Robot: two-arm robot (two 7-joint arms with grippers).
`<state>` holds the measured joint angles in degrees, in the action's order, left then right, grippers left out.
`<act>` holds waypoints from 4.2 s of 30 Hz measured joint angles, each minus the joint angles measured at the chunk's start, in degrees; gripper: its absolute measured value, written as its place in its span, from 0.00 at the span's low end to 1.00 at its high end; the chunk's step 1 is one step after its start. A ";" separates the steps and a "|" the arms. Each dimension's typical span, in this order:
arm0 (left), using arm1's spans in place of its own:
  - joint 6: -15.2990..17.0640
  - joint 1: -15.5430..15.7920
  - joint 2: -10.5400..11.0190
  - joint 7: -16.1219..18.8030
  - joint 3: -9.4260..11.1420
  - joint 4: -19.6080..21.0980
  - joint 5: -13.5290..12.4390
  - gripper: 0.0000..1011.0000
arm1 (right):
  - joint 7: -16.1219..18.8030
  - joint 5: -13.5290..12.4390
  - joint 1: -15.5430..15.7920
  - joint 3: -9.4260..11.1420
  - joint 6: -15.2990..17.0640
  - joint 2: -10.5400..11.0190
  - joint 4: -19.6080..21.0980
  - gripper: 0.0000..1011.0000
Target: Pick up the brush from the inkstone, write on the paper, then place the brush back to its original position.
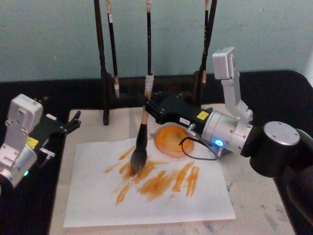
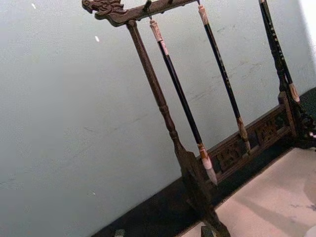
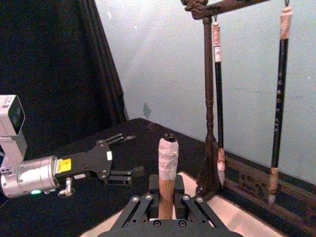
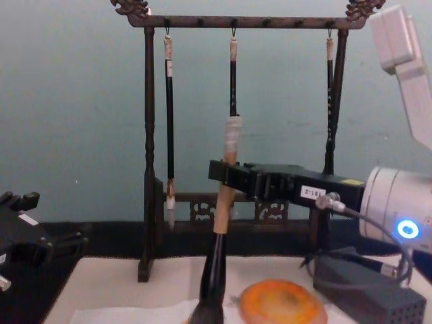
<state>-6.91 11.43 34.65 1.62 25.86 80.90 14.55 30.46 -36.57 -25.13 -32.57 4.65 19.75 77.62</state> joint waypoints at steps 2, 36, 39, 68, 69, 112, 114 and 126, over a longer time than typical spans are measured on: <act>0.00 0.00 0.00 0.00 0.00 0.00 0.00 0.99 | -0.17 0.16 0.08 0.22 0.00 0.11 0.14 0.17; 0.00 0.00 0.00 0.00 0.00 0.00 -0.01 0.99 | -4.31 -4.94 2.78 7.73 -0.98 -1.03 2.32 0.17; 0.00 0.00 0.00 0.00 0.00 0.00 0.00 0.99 | -5.32 -6.95 3.24 9.26 -0.77 -1.27 1.89 0.17; 0.00 0.00 0.00 0.00 0.00 0.00 0.00 0.99 | -12.60 -18.51 5.69 16.41 0.12 -2.37 -4.30 0.17; 0.00 0.00 0.00 0.00 0.00 0.00 0.00 0.99 | -12.74 -18.69 5.74 16.47 0.11 -2.41 -4.39 0.17; 0.00 0.00 0.00 0.00 0.00 0.00 -0.01 0.99 | -17.98 -29.73 6.56 15.58 3.24 -2.98 -6.50 0.17; 0.00 0.00 0.00 0.00 0.00 0.00 0.00 0.99 | -18.17 -30.02 6.56 15.38 3.14 -2.88 -6.53 0.17; 0.00 0.00 0.00 0.00 0.00 0.00 0.00 0.99 | -18.84 -31.48 5.87 14.70 1.86 -2.47 -7.15 0.17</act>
<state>-6.91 11.43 34.65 1.62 25.86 80.90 14.55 11.62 -68.05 -19.26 -17.87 6.51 17.28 70.47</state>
